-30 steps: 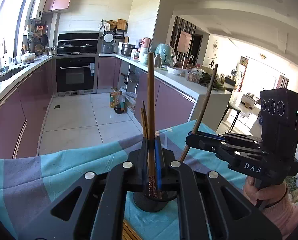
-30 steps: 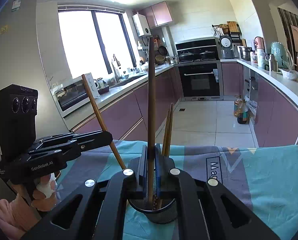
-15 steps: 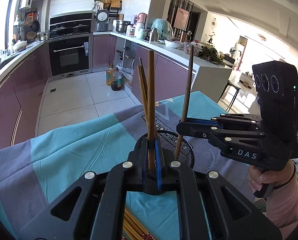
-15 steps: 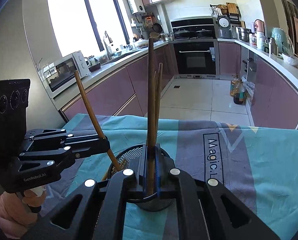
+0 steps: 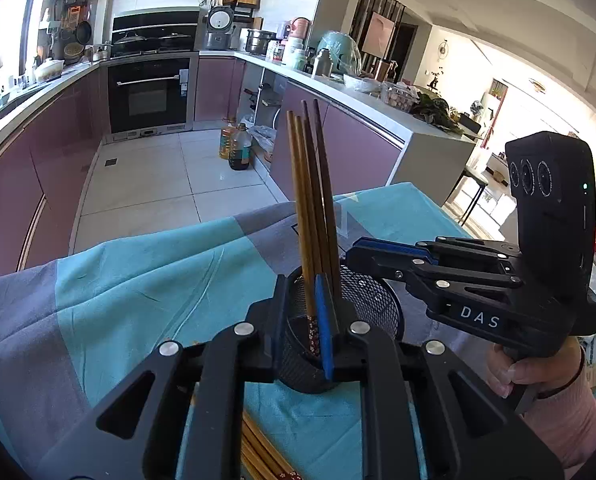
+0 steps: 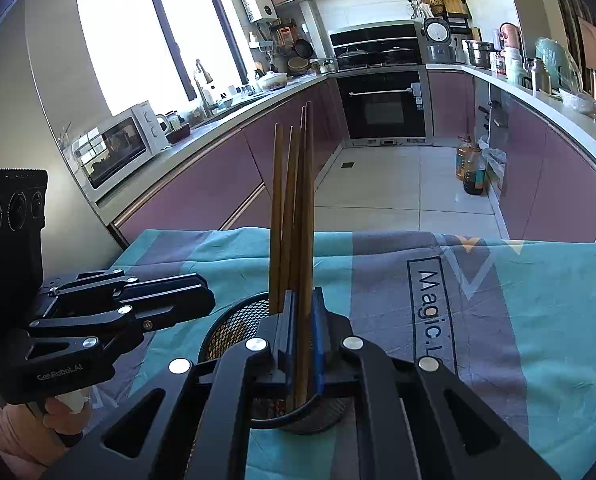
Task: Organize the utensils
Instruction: 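Carry the chopstick upright with the right gripper and release it into the mesh cup, then lower the right gripper onto a third chopstick and close it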
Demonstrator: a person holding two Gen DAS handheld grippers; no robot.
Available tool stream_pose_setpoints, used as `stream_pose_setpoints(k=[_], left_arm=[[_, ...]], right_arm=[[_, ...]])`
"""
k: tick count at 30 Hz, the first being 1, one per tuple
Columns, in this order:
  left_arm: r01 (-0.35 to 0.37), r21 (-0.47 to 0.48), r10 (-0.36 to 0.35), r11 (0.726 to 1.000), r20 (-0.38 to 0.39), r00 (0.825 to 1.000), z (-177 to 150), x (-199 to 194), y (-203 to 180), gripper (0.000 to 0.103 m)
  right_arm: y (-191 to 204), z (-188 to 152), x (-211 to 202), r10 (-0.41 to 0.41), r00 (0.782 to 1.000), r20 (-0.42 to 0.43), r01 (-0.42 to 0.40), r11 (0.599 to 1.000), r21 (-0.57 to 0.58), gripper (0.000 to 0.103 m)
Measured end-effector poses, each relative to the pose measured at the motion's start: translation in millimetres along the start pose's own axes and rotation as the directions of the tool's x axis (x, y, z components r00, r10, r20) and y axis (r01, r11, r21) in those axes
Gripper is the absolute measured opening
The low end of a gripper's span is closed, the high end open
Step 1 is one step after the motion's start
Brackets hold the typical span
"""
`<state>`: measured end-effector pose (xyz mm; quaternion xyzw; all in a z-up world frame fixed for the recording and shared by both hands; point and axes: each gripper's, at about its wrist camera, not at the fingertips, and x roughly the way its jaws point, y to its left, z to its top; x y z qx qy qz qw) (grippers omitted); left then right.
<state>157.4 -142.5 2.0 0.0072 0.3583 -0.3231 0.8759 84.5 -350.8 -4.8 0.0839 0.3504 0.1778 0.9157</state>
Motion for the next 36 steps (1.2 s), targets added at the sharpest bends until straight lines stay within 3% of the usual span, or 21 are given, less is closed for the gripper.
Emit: stream_pose_setpoints(k=[8,13,18,26,36], left_arm=[[-0.077,-0.021,0.079,0.997,0.086,0.993,-19.5,-32.0,19.0,0.033],[-0.128,-0.036,0.131,0.991,0.1,0.986,-38.7,-52.2,37.8,0.04],[-0.17,-0.039,0.171,0.985,0.045,0.984,-72.0,-56.0,55.5,0.042],[-0.18,-0.007,0.178,0.984,-0.107,0.978,-126.1,-25.0,60.7,0.042],[-0.196,-0.006,0.192,0.981,-0.181,0.965,-138.2,7.1,60.7,0.041]], right_arm=[[13.9,-6.2,-17.5,0.026,0.998,0.053,-0.025,0.999,-0.03,0.024],[37.6,-19.8,-39.2,0.101,0.992,0.076,-0.093,0.991,-0.098,0.03],[61.1,-43.5,-37.5,0.158,0.987,0.024,-0.153,0.977,-0.151,0.035],[75.7,-83.3,16.0,0.135,0.98,-0.143,-0.153,0.981,-0.12,0.035],[80.8,-102.1,40.4,0.096,0.972,-0.214,-0.121,0.987,-0.104,0.035]])
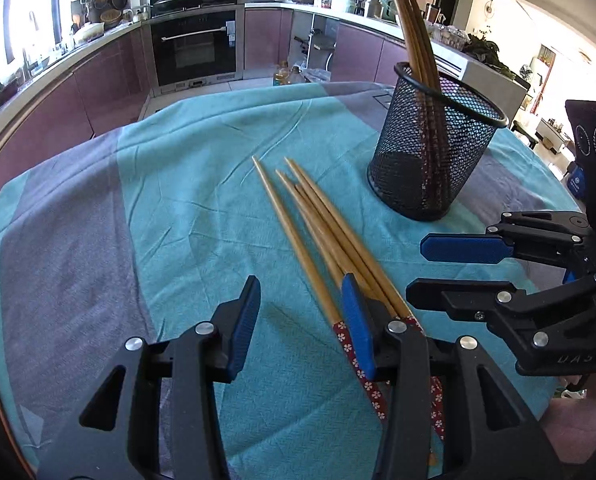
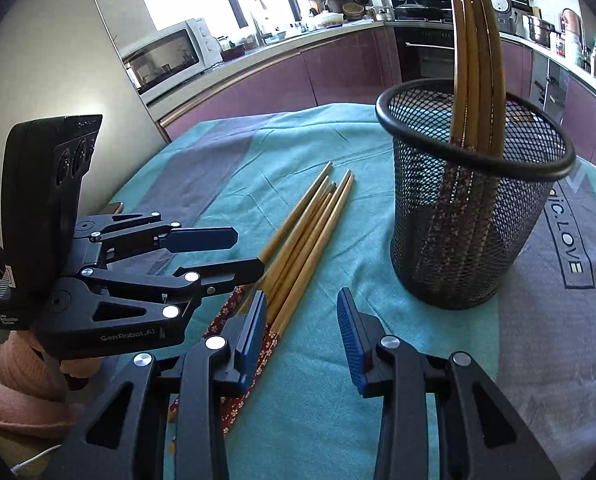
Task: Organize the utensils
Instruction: 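Lower the right gripper onto a third chopstick and close it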
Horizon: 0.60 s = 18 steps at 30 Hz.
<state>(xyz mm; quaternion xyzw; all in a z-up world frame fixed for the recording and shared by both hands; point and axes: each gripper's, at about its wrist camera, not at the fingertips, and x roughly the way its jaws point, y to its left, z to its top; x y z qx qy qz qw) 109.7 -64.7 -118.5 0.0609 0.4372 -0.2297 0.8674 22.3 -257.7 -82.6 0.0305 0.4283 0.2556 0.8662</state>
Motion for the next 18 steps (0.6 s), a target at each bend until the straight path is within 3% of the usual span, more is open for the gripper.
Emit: stream_pose_setpoints(k=[18], left_arm=[[-0.012,-0.019,0.011,1.0,-0.023,1.0,-8.3,1.2,6.6,0.035]], right_arm=[[0.3,0.7,7.9,-0.099,0.994,-0.034,0.099,0.995,-0.021,0.03]])
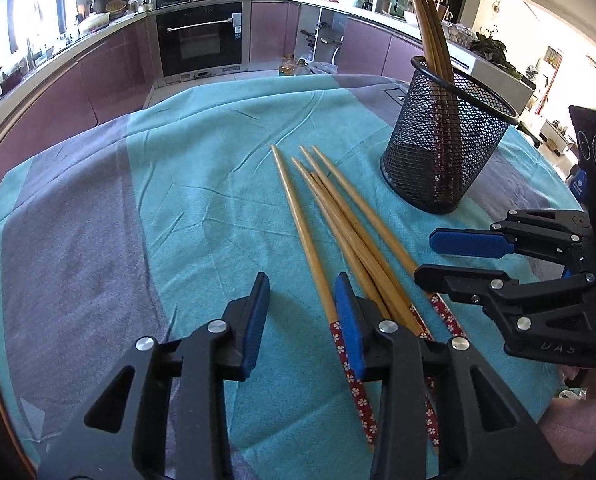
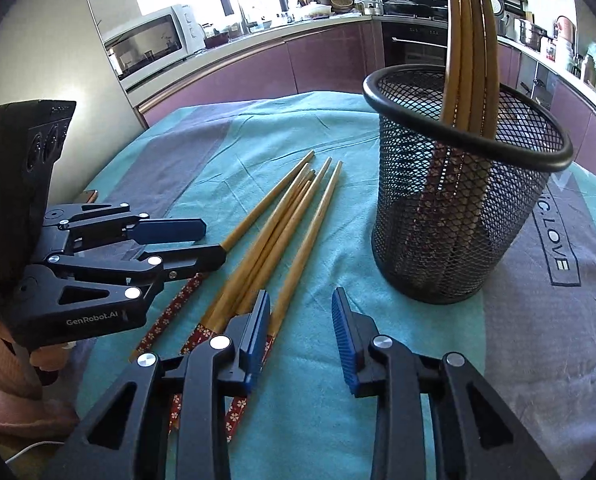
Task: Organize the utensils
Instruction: 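Lower the right gripper onto a third chopstick and close it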
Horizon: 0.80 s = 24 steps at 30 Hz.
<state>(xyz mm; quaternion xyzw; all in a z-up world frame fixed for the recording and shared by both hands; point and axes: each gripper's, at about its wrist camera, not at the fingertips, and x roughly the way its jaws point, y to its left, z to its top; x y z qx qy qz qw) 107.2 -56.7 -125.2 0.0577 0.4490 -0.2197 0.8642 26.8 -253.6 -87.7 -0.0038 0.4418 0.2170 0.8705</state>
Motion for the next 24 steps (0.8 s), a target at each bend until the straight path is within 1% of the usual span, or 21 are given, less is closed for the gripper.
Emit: stream_pose_setpoints(k=[7,11,12,13,17,20,24], left_arm=[[-0.017,0.014,0.017,1.0,0.004,1.0,8.4,8.9,-1.6,0.034],[-0.009,0.005,0.009,1.0,-0.003,1.0,19.0,15.1,0.0,0.033],[-0.012,0.006,0.012,1.0,-0.003,1.0,20.9,16.0,-0.1,0.032],[-0.014,0.003,0.014,1.0,-0.005,1.0,23.1,17.7,0.0,0.028],[-0.009,-0.012,0.009,1.0,-0.007,1.0,27.6,21.5,-1.1,0.02],[-0.001,-0.03,0.001,1.0,-0.002,1.0,26.2,21.5,0.9,0.012],[0.014,-0.069,-0.014,0.998,-0.002,1.0,23.6,20.4,4.9,0.009]], right_arm=[[3.2,7.7,11.2,-0.033,0.999,0.004,0.033,0.999,-0.004,0.03],[5.4,11.5,15.4,-0.058,0.998,0.008,0.059,0.998,-0.015,0.03],[6.2,12.5,16.4,-0.064,0.998,0.009,0.064,0.998,-0.018,0.03],[6.5,13.1,17.2,-0.07,0.998,0.011,0.07,0.997,-0.02,0.029],[3.0,15.2,18.6,-0.078,0.997,0.02,0.078,0.997,-0.003,0.021],[-2.1,14.9,17.7,-0.066,0.998,0.022,0.066,0.998,0.024,0.011],[-11.0,13.0,15.3,-0.038,0.999,0.03,0.036,0.997,0.074,0.006]])
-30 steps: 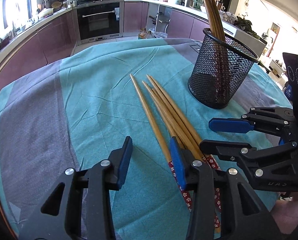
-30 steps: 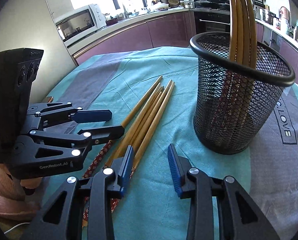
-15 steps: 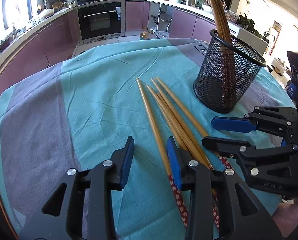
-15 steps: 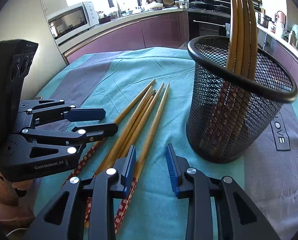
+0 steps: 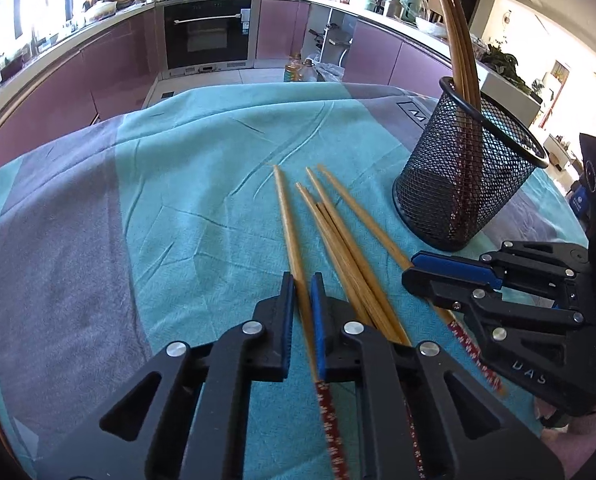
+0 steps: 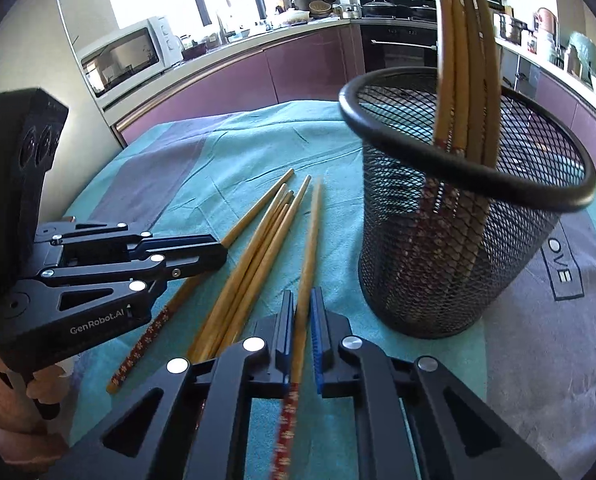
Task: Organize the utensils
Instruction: 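Lower the right gripper onto a third chopstick and close it, then lift the chopstick with the right gripper and lower it into the mesh cup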
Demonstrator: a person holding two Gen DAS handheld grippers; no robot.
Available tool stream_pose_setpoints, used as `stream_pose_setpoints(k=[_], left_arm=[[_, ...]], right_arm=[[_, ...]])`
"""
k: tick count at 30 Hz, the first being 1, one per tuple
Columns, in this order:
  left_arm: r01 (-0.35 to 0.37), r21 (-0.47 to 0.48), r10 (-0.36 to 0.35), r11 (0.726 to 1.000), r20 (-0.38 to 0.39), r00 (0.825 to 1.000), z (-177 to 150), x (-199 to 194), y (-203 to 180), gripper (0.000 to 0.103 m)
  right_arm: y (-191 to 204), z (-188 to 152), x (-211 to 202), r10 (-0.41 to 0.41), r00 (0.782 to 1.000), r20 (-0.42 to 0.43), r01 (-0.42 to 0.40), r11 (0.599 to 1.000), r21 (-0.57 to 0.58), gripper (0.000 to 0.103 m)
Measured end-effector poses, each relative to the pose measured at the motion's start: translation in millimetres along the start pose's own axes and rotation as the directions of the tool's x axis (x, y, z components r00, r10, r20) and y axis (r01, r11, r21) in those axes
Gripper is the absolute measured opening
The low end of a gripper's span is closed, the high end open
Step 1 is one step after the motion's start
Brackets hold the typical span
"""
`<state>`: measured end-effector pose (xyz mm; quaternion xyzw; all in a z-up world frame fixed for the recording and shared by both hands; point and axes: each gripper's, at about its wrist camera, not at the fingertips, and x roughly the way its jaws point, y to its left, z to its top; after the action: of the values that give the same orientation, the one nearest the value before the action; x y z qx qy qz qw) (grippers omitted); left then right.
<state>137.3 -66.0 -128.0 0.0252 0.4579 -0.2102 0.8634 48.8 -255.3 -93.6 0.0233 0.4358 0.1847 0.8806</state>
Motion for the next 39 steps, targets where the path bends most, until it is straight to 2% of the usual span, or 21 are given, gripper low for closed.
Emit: stream_pose_setpoints(k=[11,19,28,39], left_arm=[[0.011,-0.052,-0.01,0.999,0.023,1.0,-5.2,-13.7,12.9,0.007],[0.078,-0.048,-0.073,0.996,0.112,0.991,-1.7,-55.7,14.6,0.007],[0.184,-0.016,-0.177,0.983,0.211,0.962,12.3,-106.9,2.6,0.007],[0.239,0.029,-0.236,0.971,0.315,0.919,31.6,-151.5,-8.5,0.007]], right_arm=[[-3.6,-2.4,-16.3,0.065,0.997,0.038,-0.066,0.997,0.035,0.006],[-2.7,-1.1,-57.0,0.155,0.979,0.133,-0.158,0.987,0.013,0.006],[-14.0,5.4,-96.8,0.176,0.956,0.233,-0.185,0.983,0.018,0.006],[-30.8,18.7,-132.5,0.174,0.927,0.334,-0.188,0.982,0.012,0.006]])
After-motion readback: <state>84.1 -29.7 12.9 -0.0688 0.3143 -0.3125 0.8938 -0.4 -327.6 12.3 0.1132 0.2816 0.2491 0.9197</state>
